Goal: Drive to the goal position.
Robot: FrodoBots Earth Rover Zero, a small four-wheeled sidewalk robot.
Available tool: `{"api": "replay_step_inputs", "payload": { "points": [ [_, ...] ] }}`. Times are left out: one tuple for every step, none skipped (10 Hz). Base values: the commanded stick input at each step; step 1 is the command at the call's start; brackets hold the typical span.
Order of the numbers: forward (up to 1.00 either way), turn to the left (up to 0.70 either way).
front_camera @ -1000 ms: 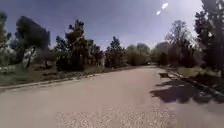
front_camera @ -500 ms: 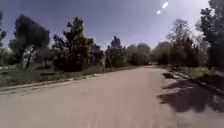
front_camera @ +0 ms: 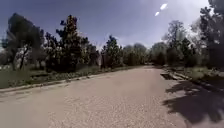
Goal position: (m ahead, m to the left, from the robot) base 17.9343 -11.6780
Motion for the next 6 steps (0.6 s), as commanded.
{"api": "replay_step_inputs", "payload": {
  "points": [
    [0.7, -0.26],
    [0.7, -0.04],
    [0.7, 0.0],
    [0.7, 0.0],
    [0.7, 0.0],
    [0.7, 0.0]
  ]
}}
